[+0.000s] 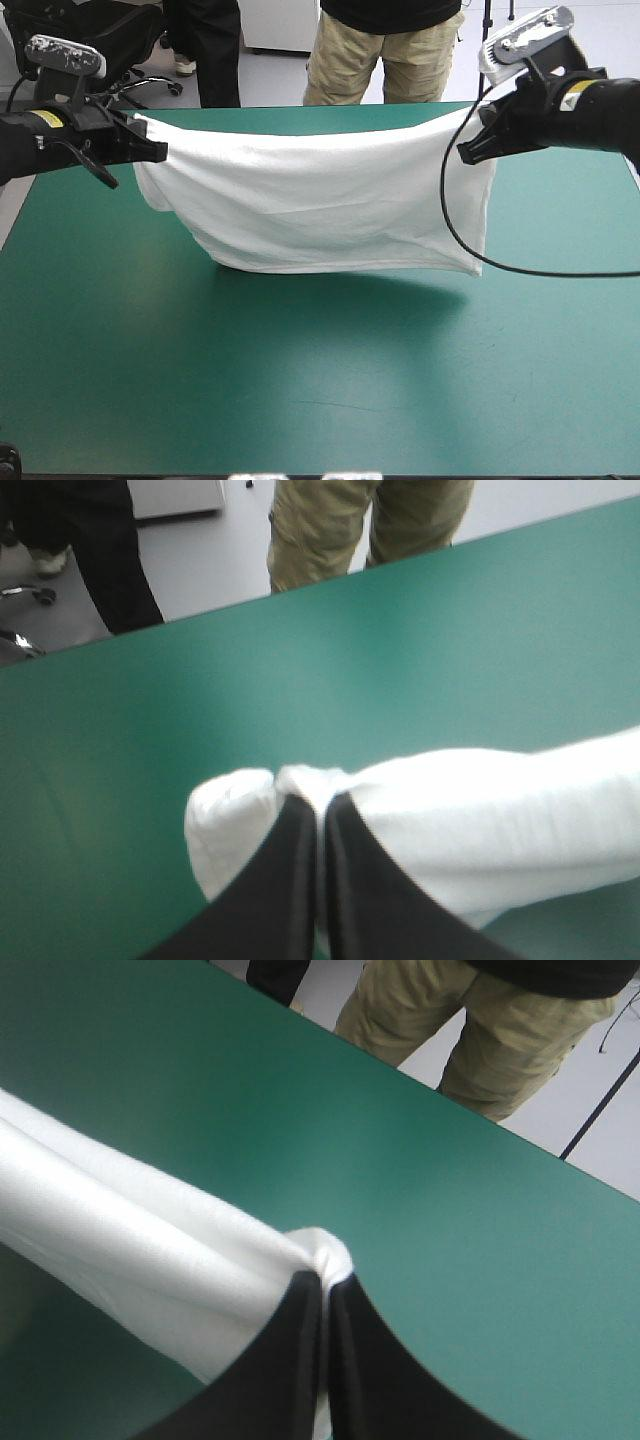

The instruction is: Fold the cloth

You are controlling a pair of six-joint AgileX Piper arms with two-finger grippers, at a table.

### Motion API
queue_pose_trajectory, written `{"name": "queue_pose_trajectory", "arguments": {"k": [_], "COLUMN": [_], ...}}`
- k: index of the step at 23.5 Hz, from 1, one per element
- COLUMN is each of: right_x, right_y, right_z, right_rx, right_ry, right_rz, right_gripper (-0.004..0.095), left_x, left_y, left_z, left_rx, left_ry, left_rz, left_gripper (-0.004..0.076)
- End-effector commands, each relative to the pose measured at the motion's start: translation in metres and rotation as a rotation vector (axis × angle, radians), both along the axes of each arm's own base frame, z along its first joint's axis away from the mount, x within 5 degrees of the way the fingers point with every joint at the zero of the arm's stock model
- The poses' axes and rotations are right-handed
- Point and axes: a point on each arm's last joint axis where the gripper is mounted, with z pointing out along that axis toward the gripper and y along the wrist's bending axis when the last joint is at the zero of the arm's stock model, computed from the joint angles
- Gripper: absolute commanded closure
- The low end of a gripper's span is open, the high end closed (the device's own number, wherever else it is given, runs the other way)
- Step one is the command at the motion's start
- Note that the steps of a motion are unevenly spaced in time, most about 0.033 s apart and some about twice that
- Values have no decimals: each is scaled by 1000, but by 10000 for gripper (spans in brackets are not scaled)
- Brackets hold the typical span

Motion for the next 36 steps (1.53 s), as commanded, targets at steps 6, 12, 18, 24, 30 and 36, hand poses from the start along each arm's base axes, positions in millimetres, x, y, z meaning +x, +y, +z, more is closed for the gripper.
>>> {"name": "queue_pose_trajectory", "arguments": {"k": [6, 12, 18, 24, 30, 36], "right_x": [-14, 74, 130, 149, 155, 140], "right_y": [-9, 8, 15, 16, 20, 24], "right_z": [16, -16, -21, -39, -129, -184], "right_rx": [-10, 9, 78, 77, -51, -45], "right_ry": [-103, -203, -506, -476, 16, 248], "right_rz": [-51, -78, -117, -123, -69, -10], "right_gripper": [921, 926, 926, 926, 925, 926], "left_x": [2, 62, 107, 119, 123, 107], "left_y": [-3, 0, 6, 7, -6, -7], "left_z": [19, 15, 6, -2, -95, -166], "left_rx": [-67, -125, -143, -138, -93, -38], "left_ry": [-146, -400, -620, -625, -45, 274], "left_rz": [-2, 92, 188, 198, 79, 46], "left_gripper": [741, 741, 741, 741, 741, 741]}}
